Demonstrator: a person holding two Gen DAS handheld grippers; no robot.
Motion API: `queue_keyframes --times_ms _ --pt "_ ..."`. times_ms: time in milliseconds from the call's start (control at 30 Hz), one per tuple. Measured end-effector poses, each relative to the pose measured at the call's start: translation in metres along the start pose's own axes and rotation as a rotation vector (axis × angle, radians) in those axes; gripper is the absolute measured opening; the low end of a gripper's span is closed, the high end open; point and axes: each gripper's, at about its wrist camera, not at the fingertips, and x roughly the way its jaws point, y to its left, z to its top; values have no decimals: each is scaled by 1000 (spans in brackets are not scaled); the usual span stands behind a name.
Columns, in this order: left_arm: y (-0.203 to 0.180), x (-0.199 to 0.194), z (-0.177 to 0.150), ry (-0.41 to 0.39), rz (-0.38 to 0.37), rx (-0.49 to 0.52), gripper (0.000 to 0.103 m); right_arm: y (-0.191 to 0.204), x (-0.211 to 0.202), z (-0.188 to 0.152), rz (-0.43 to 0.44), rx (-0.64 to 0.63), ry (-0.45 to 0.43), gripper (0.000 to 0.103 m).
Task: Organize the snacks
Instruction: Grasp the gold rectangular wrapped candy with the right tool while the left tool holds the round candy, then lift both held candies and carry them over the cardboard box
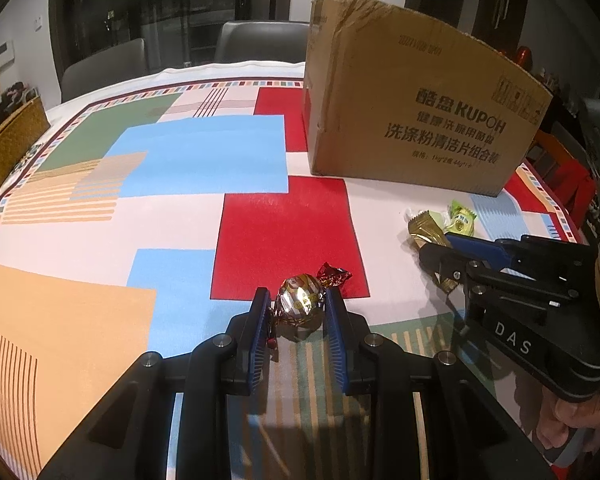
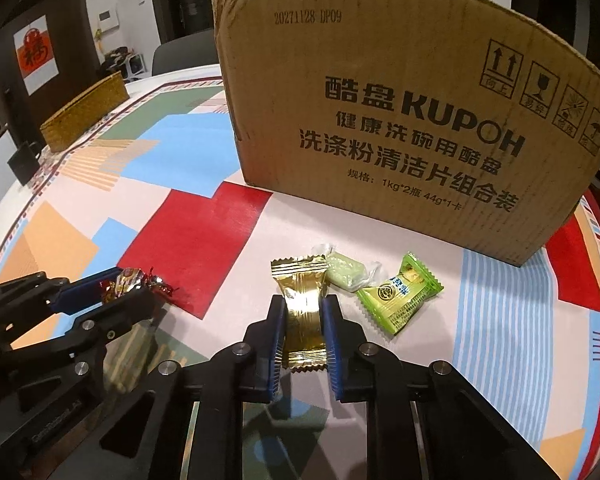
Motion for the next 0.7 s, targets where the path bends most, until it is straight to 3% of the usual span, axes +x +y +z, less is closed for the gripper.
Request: queue_keyframes --times_ms 700 --pt "-21 -47 26 -82 -7 15 28 -18 -71 4 -21 103 -116 20"
